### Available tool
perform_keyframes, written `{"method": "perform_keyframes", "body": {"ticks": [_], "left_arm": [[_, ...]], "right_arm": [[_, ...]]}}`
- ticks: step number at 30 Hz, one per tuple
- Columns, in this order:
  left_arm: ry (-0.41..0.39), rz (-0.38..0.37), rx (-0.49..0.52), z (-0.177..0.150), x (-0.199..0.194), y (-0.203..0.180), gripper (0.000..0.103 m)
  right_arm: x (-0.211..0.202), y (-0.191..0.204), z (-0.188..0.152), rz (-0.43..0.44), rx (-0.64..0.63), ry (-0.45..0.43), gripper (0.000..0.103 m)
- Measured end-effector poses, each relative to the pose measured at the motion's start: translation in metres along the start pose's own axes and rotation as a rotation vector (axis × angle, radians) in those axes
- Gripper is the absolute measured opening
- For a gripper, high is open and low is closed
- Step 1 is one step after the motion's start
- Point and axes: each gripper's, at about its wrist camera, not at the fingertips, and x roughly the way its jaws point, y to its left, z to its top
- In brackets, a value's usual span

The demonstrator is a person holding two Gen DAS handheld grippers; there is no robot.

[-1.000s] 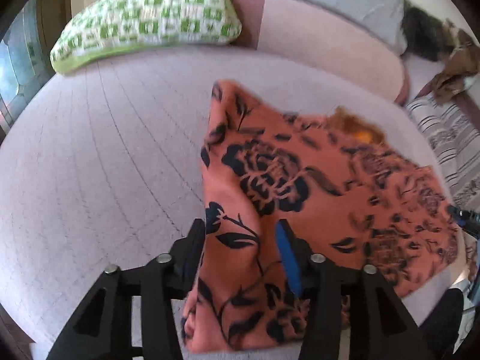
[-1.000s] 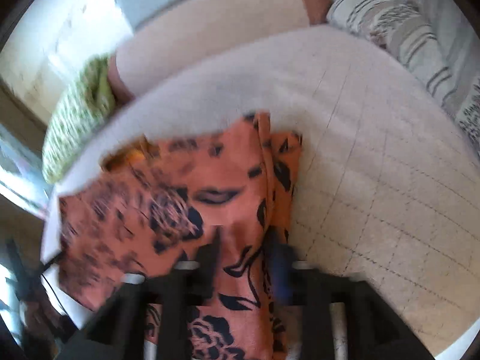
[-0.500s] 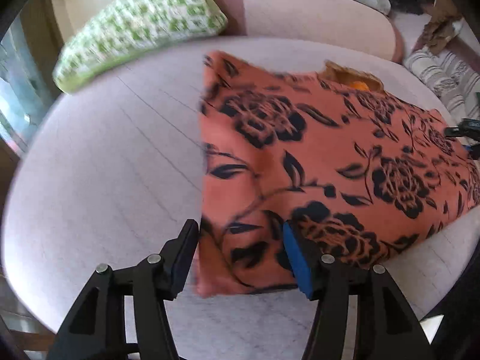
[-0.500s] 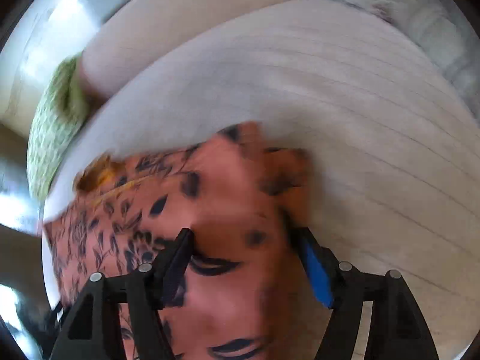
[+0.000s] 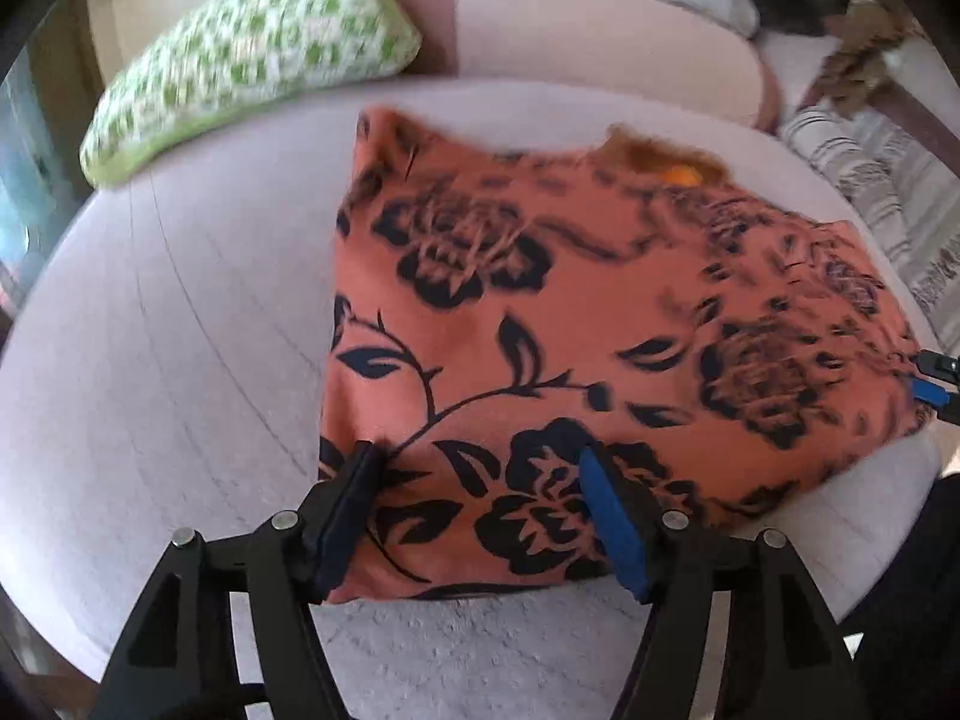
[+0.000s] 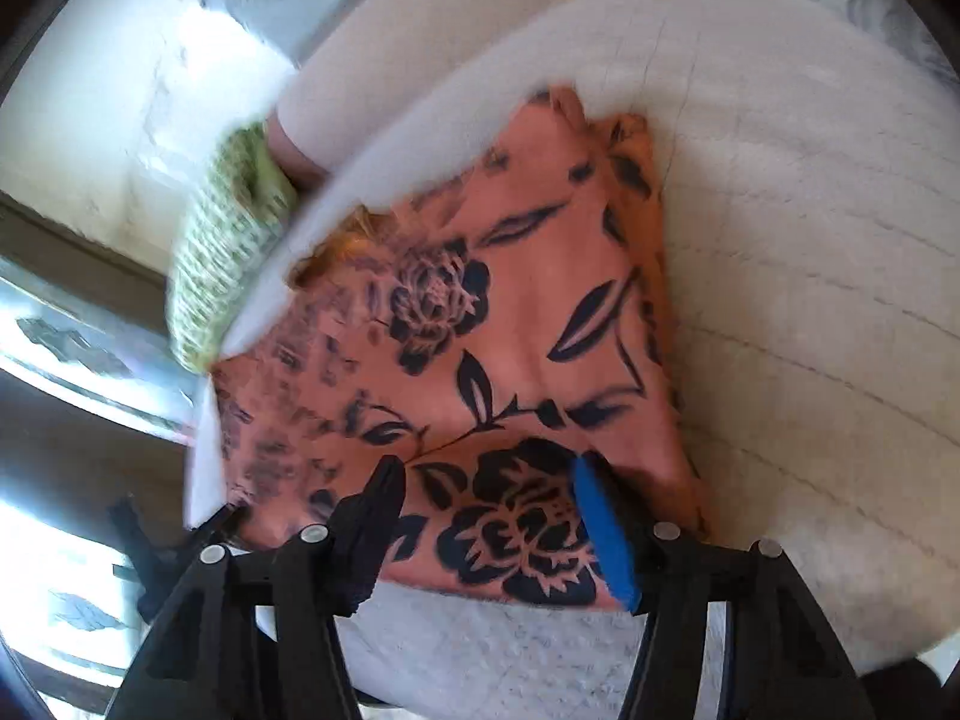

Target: Fold small clothes

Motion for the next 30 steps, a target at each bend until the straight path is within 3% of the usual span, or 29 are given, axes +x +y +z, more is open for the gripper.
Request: {"method": "perform_keyframes", "body": {"ticks": [3, 7, 9, 11, 13, 15, 16, 17, 20, 23, 25, 27, 28, 29, 30], "left_arm": [[-0.124, -0.053, 0.023, 0.027, -0.029, -0.001, 0.072], [-0.158, -0.113, -0.049, 0.070, -0.023, 0.017, 0.075], [-0.145, -0.146, -0.108, 0.089, -0.004, 0.029, 0.075], [-0.135, -0.171, -0.122, 0.104, 0.021, 0.034, 0.075], [-0.095, -0.164, -0.152, 0.112, 0.046, 0.046, 0.075], [-0.010, -0.100, -0.225, 0.118, 0.081, 0.066, 0.073], [0.047, -0.093, -0.311, 0.117, 0.098, 0.083, 0.069], [0.049, -0.125, -0.362, 0.116, 0.102, 0.093, 0.067], [-0.050, -0.150, -0.337, 0.124, 0.075, 0.091, 0.065], [-0.168, -0.216, -0.279, 0.133, 0.041, 0.076, 0.066], [-0.185, -0.258, -0.243, 0.137, 0.039, 0.065, 0.067], [-0.142, -0.272, -0.222, 0.140, 0.056, 0.057, 0.067], [-0.058, -0.249, -0.220, 0.138, 0.080, 0.053, 0.067], [0.025, -0.206, -0.237, 0.135, 0.099, 0.052, 0.064], [0.041, -0.182, -0.232, 0.131, 0.110, 0.051, 0.064]], "right_arm": [[-0.015, 0.022, 0.008, -0.001, -0.070, -0.018, 0.067], [-0.008, 0.063, 0.043, 0.084, -0.150, -0.018, 0.068], [0.004, 0.080, 0.067, 0.097, -0.176, -0.016, 0.068], [0.017, 0.080, 0.088, 0.131, -0.171, 0.001, 0.077], [0.046, 0.057, 0.108, 0.112, -0.104, 0.015, 0.077], [0.075, 0.025, 0.118, 0.037, -0.031, 0.059, 0.076], [0.085, -0.004, 0.117, 0.096, 0.089, 0.060, 0.069], [0.078, -0.010, 0.116, 0.150, 0.137, 0.027, 0.069], [0.058, 0.008, 0.113, 0.099, 0.025, 0.032, 0.070], [0.047, 0.020, 0.113, 0.134, -0.043, 0.022, 0.071], [0.048, 0.016, 0.118, 0.151, -0.035, 0.000, 0.074], [0.065, -0.004, 0.124, 0.140, 0.038, 0.010, 0.078], [0.075, -0.017, 0.125, 0.113, 0.087, 0.022, 0.075], [0.076, -0.031, 0.123, 0.144, 0.172, -0.005, 0.073], [0.069, -0.033, 0.121, 0.165, 0.208, -0.032, 0.073]]}}
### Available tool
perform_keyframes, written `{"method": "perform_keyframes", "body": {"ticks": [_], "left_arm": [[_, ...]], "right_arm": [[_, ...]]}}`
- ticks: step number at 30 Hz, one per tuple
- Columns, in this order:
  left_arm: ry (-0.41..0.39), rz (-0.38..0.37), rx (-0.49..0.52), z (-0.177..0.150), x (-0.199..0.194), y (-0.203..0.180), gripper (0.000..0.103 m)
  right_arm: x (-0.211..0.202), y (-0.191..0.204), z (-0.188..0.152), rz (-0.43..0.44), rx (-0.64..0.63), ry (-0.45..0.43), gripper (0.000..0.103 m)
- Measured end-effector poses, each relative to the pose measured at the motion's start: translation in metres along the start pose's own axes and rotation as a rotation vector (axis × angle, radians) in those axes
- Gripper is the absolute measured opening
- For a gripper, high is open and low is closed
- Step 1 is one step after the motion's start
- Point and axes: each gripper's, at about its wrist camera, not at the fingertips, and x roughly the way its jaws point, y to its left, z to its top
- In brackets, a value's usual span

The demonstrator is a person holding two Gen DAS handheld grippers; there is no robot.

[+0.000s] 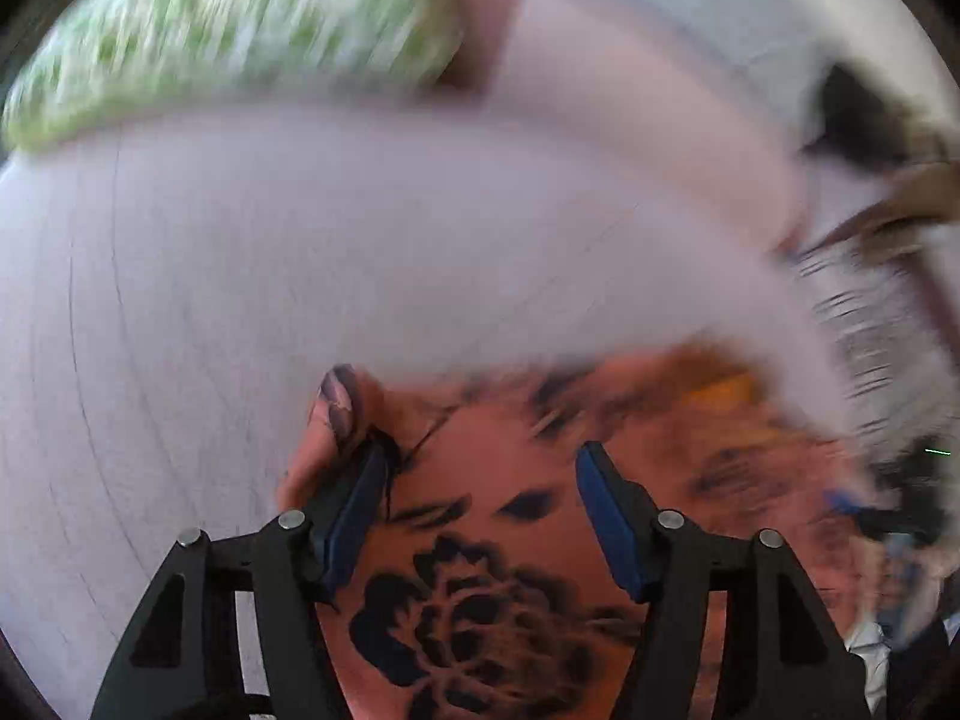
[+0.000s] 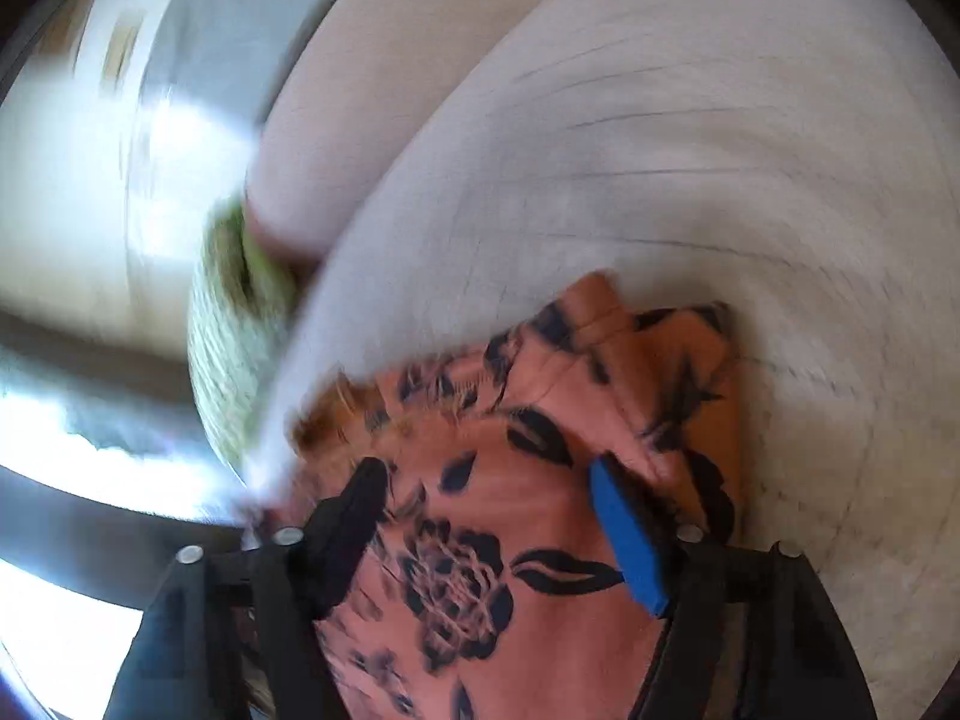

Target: Fold small clothes

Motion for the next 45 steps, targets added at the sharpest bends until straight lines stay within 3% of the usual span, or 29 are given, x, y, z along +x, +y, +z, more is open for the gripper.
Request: {"method": "perform_keyframes", "body": {"ticks": [3, 6, 10, 11, 13, 14, 15, 16, 19, 21, 23, 25, 27, 28, 32, 35, 37, 40, 45], "left_arm": [[-0.037, 0.023, 0.040, -0.001, -0.024, -0.014, 0.065], [-0.134, -0.018, 0.058, -0.012, -0.070, -0.027, 0.067], [-0.206, -0.093, 0.073, -0.052, -0.126, -0.038, 0.081], [-0.205, -0.098, 0.083, -0.066, -0.131, -0.040, 0.083], [-0.178, -0.069, 0.105, -0.092, -0.124, -0.039, 0.086], [-0.112, -0.012, 0.106, -0.105, -0.107, -0.035, 0.086], [-0.055, 0.037, 0.097, -0.112, -0.094, -0.031, 0.086], [0.003, 0.086, 0.083, -0.121, -0.082, -0.026, 0.084], [-0.070, 0.103, 0.116, -0.131, -0.098, -0.034, 0.084], [-0.116, 0.063, 0.117, -0.133, -0.117, -0.043, 0.085], [-0.157, 0.069, 0.112, -0.137, -0.126, -0.048, 0.089], [-0.125, 0.110, 0.106, -0.141, -0.112, -0.042, 0.091], [-0.007, 0.209, 0.115, -0.146, -0.085, -0.033, 0.091], [-0.023, 0.255, 0.130, -0.150, -0.088, -0.032, 0.091], [-0.134, 0.157, 0.050, -0.154, -0.122, -0.027, 0.091], [-0.176, 0.151, 0.030, -0.156, -0.129, -0.025, 0.091], [-0.152, 0.138, 0.006, -0.156, -0.124, -0.022, 0.091], [-0.143, 0.119, 0.016, -0.163, -0.127, -0.026, 0.091], [-0.179, 0.108, 0.073, -0.157, -0.128, -0.043, 0.091]], "right_arm": [[-0.027, 0.031, -0.015, -0.069, -0.086, -0.025, 0.073], [-0.054, 0.057, -0.045, -0.029, -0.186, -0.022, 0.074], [-0.072, 0.069, -0.114, 0.068, -0.251, 0.050, 0.077], [-0.073, 0.061, -0.124, 0.057, -0.260, 0.051, 0.079], [-0.058, 0.021, -0.146, -0.108, -0.189, 0.071, 0.083], [-0.057, 0.000, -0.151, -0.095, -0.119, 0.066, 0.077], [-0.068, -0.002, -0.154, -0.051, -0.106, 0.007, 0.077], [-0.073, 0.003, -0.154, -0.061, -0.096, 0.015, 0.077], [-0.087, 0.024, -0.156, -0.062, -0.153, 0.000, 0.077], [-0.093, 0.036, -0.157, -0.047, -0.200, -0.010, 0.077], [-0.091, 0.041, -0.158, -0.034, -0.224, -0.030, 0.082], [-0.080, 0.027, -0.154, -0.053, -0.188, -0.008, 0.083], [-0.064, 0.000, -0.153, -0.148, -0.055, 0.064, 0.080], [-0.077, -0.004, -0.156, -0.083, -0.012, 0.001, 0.080], [-0.111, 0.009, -0.166, -0.044, -0.024, -0.067, 0.083], [-0.108, -0.011, -0.180, -0.018, 0.137, 0.003, 0.083], [-0.092, -0.021, -0.187, 0.031, 0.212, 0.030, 0.083], [-0.075, -0.022, -0.187, 0.094, 0.270, -0.033, 0.083], [-0.063, -0.032, -0.184, 0.078, 0.382, -0.169, 0.083]]}}
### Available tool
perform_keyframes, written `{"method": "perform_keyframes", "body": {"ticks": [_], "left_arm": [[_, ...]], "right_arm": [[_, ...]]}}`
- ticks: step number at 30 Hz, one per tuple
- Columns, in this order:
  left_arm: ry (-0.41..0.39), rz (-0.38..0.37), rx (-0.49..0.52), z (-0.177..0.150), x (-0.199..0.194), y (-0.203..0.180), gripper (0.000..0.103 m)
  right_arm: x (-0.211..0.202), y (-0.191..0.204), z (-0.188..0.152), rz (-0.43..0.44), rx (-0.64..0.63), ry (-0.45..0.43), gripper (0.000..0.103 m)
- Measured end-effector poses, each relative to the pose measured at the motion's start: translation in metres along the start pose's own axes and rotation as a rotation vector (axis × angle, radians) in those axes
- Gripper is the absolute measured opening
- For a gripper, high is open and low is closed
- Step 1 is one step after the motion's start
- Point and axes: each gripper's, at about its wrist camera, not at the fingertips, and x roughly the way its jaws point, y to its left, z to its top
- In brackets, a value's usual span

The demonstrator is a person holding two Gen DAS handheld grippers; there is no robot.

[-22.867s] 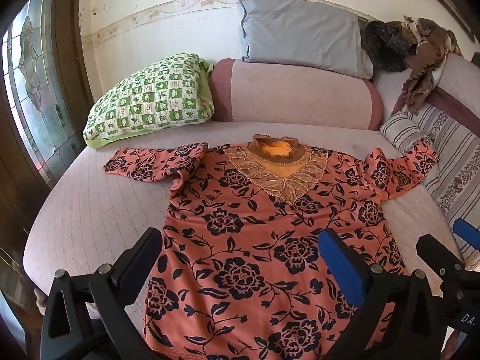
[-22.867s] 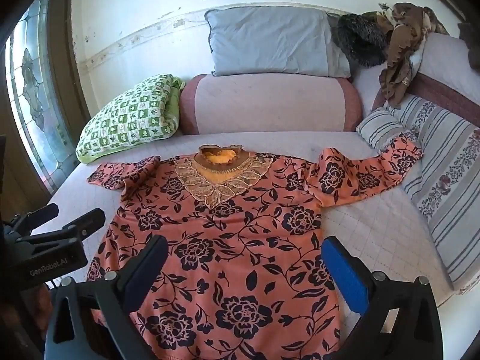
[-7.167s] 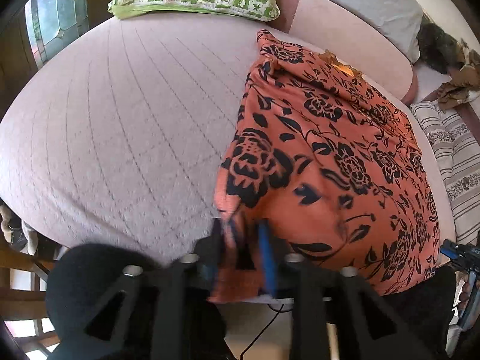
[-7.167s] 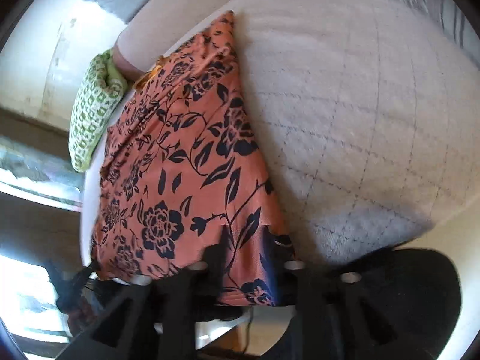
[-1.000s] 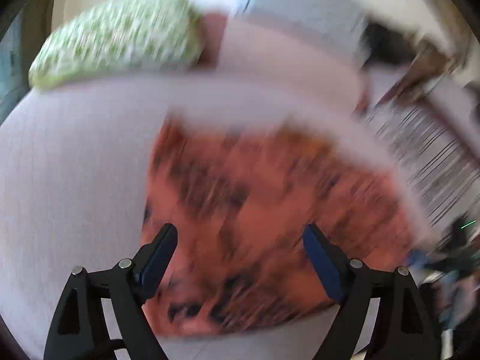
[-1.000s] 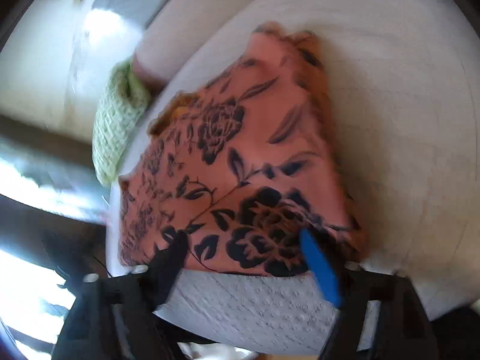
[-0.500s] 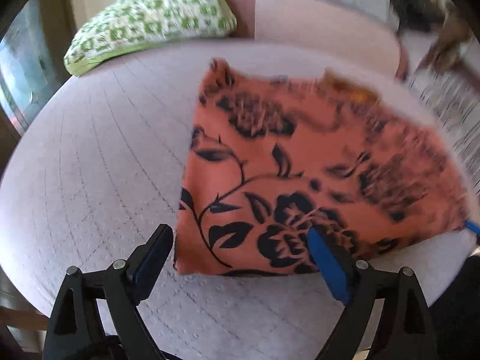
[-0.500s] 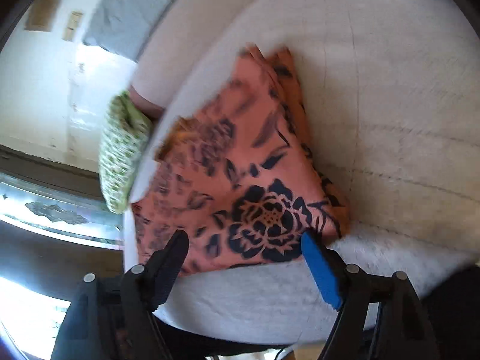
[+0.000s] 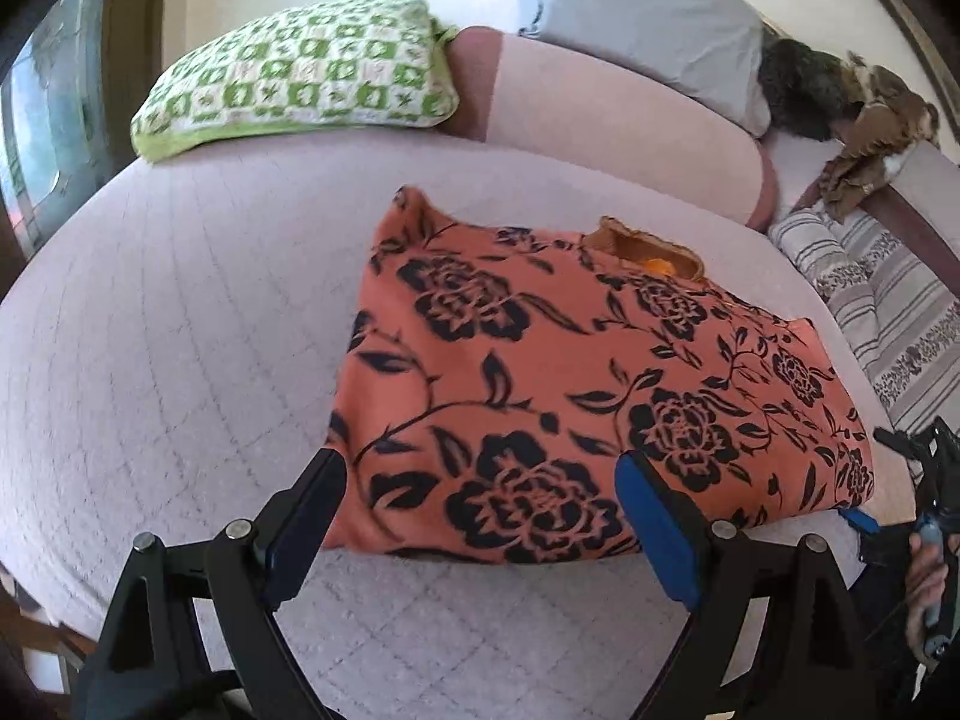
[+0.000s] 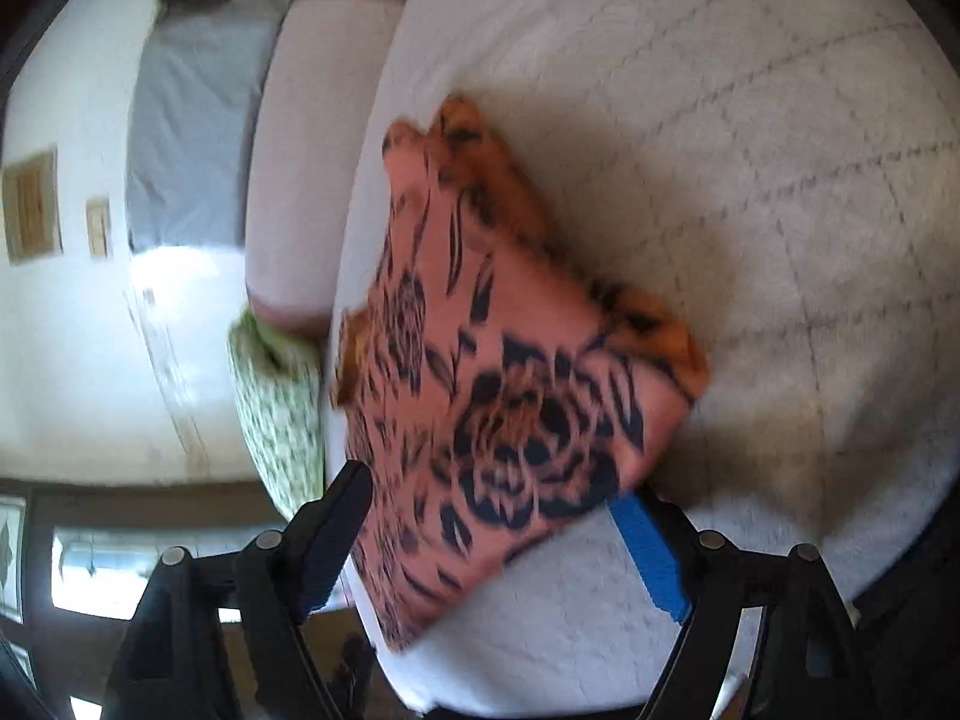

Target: Fold small clothes

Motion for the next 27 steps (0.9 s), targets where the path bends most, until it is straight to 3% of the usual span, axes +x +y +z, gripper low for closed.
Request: {"method": "perform_keyframes", "body": {"ticks": [1, 2, 3, 6, 8, 10, 11, 12, 13, 14, 15, 16, 17, 19, 21, 23, 27], "left_arm": [[0.004, 0.001, 0.012, 0.001, 0.005, -0.002, 0.091], [0.021, 0.009, 0.033, 0.000, 0.015, -0.005, 0.091], [0.051, 0.034, 0.053, -0.003, 0.026, -0.006, 0.091], [0.070, 0.093, 0.114, -0.012, 0.042, -0.011, 0.091], [0.068, 0.090, 0.128, -0.012, 0.038, -0.014, 0.091], [0.076, 0.077, 0.112, -0.011, 0.036, -0.010, 0.091], [0.079, 0.076, 0.104, -0.010, 0.035, -0.008, 0.091], [0.083, 0.071, 0.090, -0.008, 0.034, -0.007, 0.091], [0.088, 0.068, 0.080, -0.006, 0.032, -0.006, 0.091], [0.084, 0.068, 0.076, -0.005, 0.028, -0.006, 0.091], [0.072, 0.065, 0.074, -0.002, 0.023, -0.006, 0.091], [0.062, 0.062, 0.077, 0.000, 0.020, -0.006, 0.091], [0.049, 0.059, 0.084, 0.003, 0.016, -0.007, 0.091], [0.031, 0.065, 0.088, 0.009, 0.018, -0.009, 0.091], [0.035, 0.063, 0.083, 0.014, 0.022, -0.008, 0.091], [0.049, 0.078, 0.077, 0.015, 0.028, -0.007, 0.091], [0.087, 0.089, 0.066, 0.011, 0.042, 0.000, 0.091]], "right_arm": [[0.000, 0.001, 0.000, -0.002, -0.013, -0.015, 0.074], [0.001, 0.004, 0.000, -0.029, -0.043, -0.036, 0.037], [0.006, 0.007, 0.002, -0.088, -0.094, -0.030, 0.018], [0.001, 0.021, 0.002, -0.141, -0.194, -0.051, 0.014], [-0.016, 0.056, -0.016, -0.205, -0.387, -0.131, 0.013], [-0.014, 0.056, -0.021, -0.276, -0.450, -0.129, 0.013], [0.003, 0.038, -0.016, -0.339, -0.430, -0.051, 0.018], [0.007, 0.025, -0.012, -0.337, -0.391, 0.002, 0.018], [-0.002, 0.019, -0.007, -0.255, -0.339, -0.022, 0.021], [-0.010, 0.023, -0.005, -0.248, -0.343, -0.027, 0.040], [-0.020, 0.034, -0.004, -0.259, -0.384, -0.052, 0.050], [-0.032, 0.047, -0.002, -0.250, -0.429, -0.088, 0.068], [-0.043, 0.059, 0.002, -0.242, -0.460, -0.132, 0.075], [-0.050, 0.074, 0.018, -0.240, -0.504, -0.172, 0.080], [-0.038, 0.084, 0.046, -0.231, -0.513, -0.155, 0.080], [-0.008, 0.092, 0.084, -0.275, -0.521, -0.119, 0.080], [0.043, 0.095, 0.129, -0.358, -0.551, -0.018, 0.080]]}}
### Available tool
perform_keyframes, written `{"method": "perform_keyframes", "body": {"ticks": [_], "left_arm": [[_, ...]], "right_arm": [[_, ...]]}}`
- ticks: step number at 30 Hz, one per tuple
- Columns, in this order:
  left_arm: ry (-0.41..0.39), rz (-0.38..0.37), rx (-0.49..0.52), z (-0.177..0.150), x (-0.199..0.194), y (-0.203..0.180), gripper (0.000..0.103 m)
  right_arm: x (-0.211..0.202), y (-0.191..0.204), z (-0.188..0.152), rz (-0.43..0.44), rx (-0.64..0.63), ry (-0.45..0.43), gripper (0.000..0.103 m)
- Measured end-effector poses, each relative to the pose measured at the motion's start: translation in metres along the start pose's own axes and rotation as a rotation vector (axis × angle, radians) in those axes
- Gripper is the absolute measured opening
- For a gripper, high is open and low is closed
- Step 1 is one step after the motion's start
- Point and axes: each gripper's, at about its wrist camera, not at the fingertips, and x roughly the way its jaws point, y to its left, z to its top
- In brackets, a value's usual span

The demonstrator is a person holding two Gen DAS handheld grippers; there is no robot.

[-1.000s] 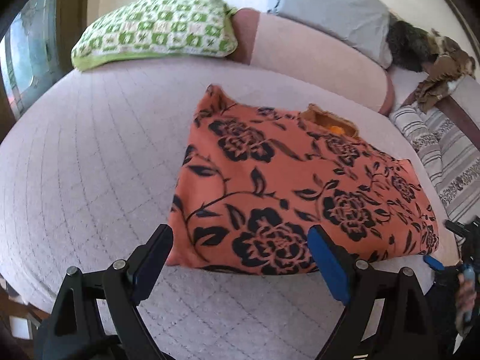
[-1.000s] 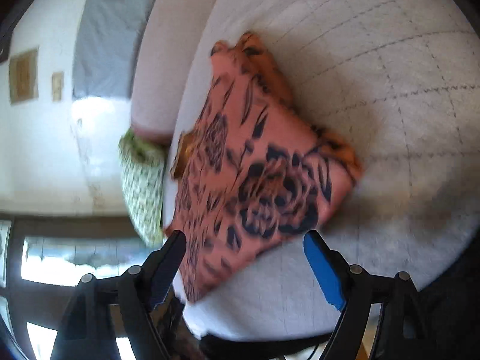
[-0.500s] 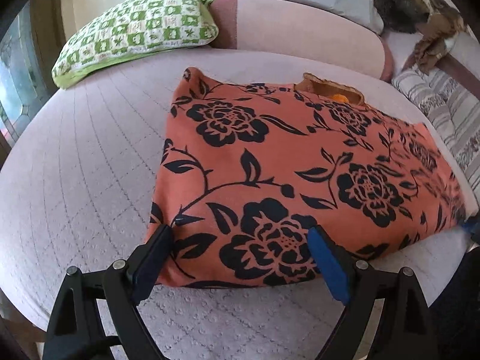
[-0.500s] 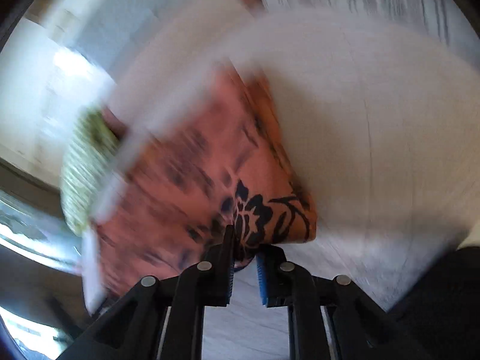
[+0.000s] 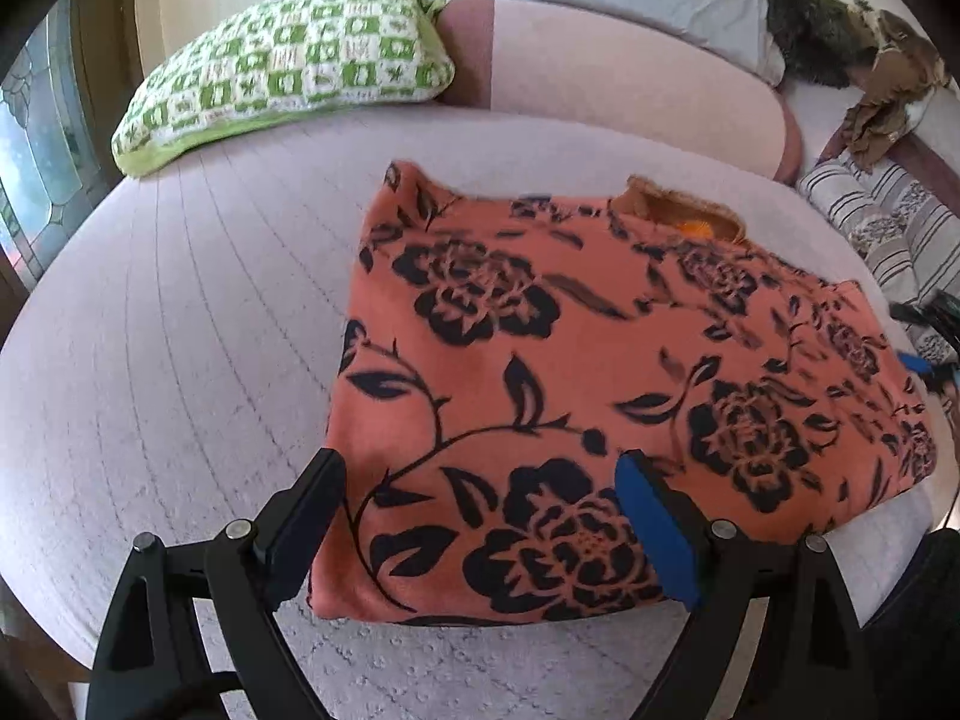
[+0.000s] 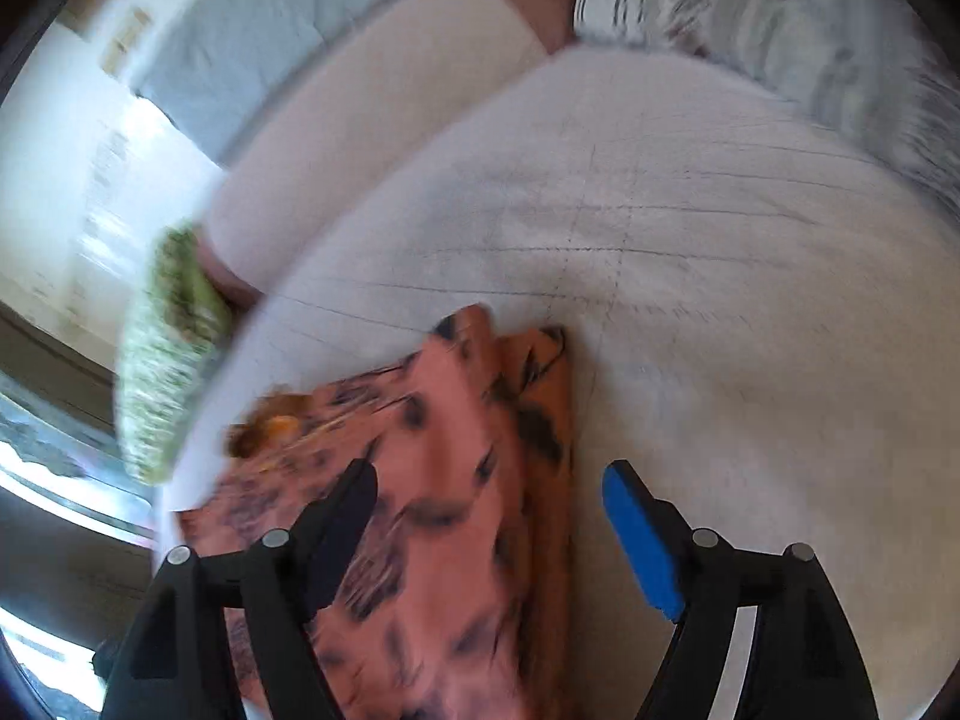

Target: Fold small clothes

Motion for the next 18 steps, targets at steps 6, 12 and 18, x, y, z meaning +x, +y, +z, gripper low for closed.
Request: {"method": "perform_keyframes", "body": {"ticks": [6, 12, 18], "left_arm": [[0.003, 0.024, 0.022, -0.003, 0.012, 0.005, 0.091], [0.026, -0.016, -0.035, 0.000, 0.012, 0.016, 0.091], [-0.070, -0.043, -0.147, 0.002, -0.022, 0.046, 0.091]], "right_arm": [[0.011, 0.029, 0.024, 0.033, -0.106, 0.016, 0.015], [0.036, 0.010, 0.006, -0.053, -0.119, 0.030, 0.026], [-0.042, 0.046, -0.010, -0.076, -0.234, -0.149, 0.064]]}}
